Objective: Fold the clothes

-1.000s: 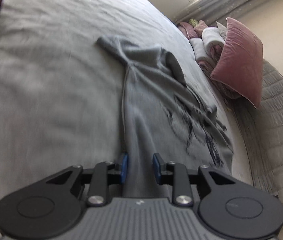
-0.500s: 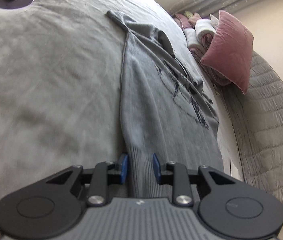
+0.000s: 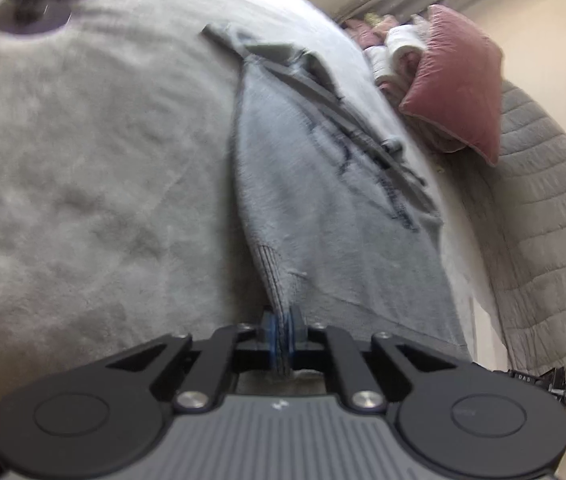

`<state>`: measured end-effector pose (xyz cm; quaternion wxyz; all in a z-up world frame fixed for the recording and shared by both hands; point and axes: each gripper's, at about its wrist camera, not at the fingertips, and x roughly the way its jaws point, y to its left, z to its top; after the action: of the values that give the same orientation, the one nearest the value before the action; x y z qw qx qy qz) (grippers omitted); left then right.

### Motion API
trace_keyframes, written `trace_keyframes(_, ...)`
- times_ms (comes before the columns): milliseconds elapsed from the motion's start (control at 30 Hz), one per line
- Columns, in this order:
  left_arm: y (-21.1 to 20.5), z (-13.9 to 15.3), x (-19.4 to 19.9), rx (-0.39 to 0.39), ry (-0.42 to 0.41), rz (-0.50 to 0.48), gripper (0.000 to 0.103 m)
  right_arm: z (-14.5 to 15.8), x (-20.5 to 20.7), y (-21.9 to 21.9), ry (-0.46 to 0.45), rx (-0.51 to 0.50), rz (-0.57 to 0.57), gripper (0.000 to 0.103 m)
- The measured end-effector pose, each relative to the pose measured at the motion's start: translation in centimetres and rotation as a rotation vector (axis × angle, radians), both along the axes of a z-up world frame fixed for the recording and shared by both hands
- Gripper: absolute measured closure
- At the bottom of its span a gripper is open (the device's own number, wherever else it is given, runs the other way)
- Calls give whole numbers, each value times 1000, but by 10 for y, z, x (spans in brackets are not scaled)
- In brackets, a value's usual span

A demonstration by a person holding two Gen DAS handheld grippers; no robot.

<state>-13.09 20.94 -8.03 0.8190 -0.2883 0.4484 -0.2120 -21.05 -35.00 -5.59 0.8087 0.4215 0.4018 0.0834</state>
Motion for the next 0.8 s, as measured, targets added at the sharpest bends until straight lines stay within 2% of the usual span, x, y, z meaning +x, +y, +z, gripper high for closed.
trace_keyframes(167,0,10,-11,42,16,-32,98,24,-27,8,-7,-104,36,96)
trace_keyframes(367,-2,-3,-9,126,42,-51,98,4,-35,8,53,-171,60,96)
trace_keyframes(567,-2,-8,-2,136,46,-68,95,-12,-27,11,111,-185,60,97)
trace_keyframes(633,-2,-1,-1,150,26,-72,93,-7,-27,14,94,-207,80,90)
trace_keyframes(667,-2,2,0,157,15,-73,87,-2,-26,17,84,-230,87,88)
trace_keyframes(700,-2,6,0,165,4,-73,73,2,-25,18,75,-252,93,85)
trace_keyframes(767,-4,14,5,181,-25,-75,59,10,-23,19,53,-288,104,78)
trace_keyframes(800,-7,19,10,191,-48,-76,58,16,-22,20,37,-307,98,63)
